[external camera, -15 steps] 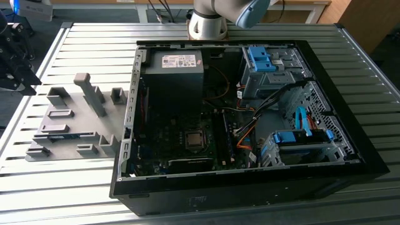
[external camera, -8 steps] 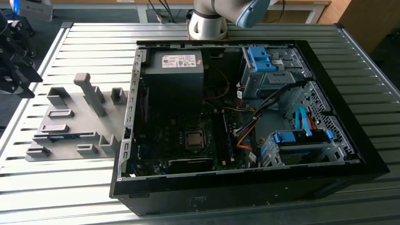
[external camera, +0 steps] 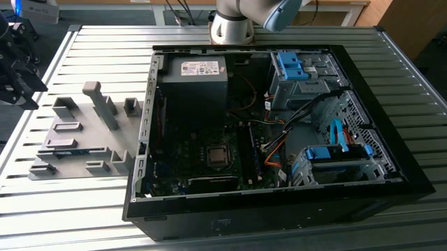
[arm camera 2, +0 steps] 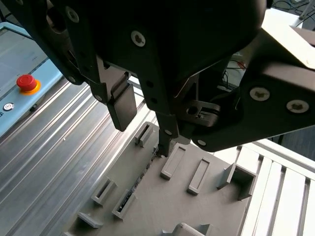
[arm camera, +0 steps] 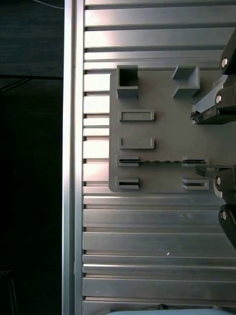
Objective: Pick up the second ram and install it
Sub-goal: 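Pick up the second ram and move it above second insertion slot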
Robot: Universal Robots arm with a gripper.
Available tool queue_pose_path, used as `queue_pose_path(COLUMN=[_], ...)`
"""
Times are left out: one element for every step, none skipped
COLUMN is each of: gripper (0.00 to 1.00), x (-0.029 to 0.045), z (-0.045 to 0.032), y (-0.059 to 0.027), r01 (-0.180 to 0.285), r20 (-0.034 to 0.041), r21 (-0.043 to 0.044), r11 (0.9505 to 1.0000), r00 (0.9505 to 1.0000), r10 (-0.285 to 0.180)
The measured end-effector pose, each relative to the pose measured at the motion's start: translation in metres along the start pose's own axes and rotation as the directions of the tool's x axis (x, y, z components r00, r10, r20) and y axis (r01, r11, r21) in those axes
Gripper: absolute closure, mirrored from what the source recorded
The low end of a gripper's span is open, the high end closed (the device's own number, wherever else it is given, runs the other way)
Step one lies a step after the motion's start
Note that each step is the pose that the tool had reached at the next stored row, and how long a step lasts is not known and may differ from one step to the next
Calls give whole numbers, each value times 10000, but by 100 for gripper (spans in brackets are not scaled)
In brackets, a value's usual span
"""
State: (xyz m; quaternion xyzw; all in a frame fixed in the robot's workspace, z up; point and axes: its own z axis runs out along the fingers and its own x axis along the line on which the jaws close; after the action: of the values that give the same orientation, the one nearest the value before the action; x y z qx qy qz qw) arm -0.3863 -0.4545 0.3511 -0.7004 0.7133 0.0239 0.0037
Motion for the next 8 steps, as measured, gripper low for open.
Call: queue_pose_path(gripper=[54, 54, 54, 54, 54, 54, 54, 54], x=[0, 0, 0, 0, 0, 0, 0, 0], z=[0, 0, 0, 1, 1, 1, 1, 3], y=[0, 0, 0, 0, 0, 0, 0, 0], r01=[0, 0, 0, 0, 0, 0, 0, 0], r20=[0, 0, 0, 0, 0, 0, 1, 0], r21=[0, 0, 0, 0, 0, 0, 0, 0], r11=[10000, 10000, 10000, 10000, 10000, 10000, 10000, 10000], r00=[10000, 10000, 10000, 10000, 10000, 10000, 10000, 10000], r10=[0, 0, 0, 0, 0, 0, 0, 0])
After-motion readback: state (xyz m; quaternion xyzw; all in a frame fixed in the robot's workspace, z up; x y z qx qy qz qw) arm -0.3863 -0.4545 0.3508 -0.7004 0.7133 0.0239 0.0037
